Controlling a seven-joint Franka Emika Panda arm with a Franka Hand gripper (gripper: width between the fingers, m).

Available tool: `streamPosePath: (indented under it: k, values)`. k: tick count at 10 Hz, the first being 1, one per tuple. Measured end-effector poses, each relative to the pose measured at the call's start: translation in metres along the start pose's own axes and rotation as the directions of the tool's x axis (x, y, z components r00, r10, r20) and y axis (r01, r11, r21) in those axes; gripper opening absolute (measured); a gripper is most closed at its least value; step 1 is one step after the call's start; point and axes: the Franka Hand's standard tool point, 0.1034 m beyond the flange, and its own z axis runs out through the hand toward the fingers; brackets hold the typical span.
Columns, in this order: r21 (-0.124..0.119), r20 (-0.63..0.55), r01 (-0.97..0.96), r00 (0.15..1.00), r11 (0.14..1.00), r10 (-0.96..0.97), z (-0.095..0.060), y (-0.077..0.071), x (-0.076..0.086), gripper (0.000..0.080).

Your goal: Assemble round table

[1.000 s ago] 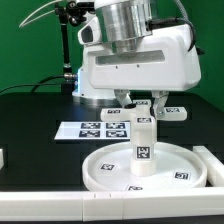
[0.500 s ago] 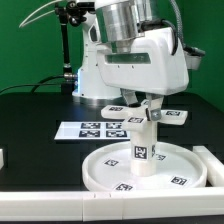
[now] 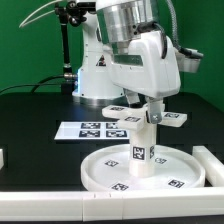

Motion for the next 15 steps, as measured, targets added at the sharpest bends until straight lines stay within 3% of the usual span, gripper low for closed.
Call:
streamPosePath:
  k: [3,6,9,15]
  values:
    - [-0.005,0.026,0.063,0.998,0.998,-0.063,-0.026,-0.005,-0.01,0.0647]
    - [-0.004,0.025,0.17,0.985,0.985,-0.17,-0.022,-0.004,-0.009,0.0649]
    - [-0.022,0.012,0.578,0.816,0.816,-0.578,-0.021,-0.008,-0.008,0.0649]
    - [-0.02,0.012,0.594,0.804,0.804,-0.594,-0.021,-0.008,-0.008,0.0649]
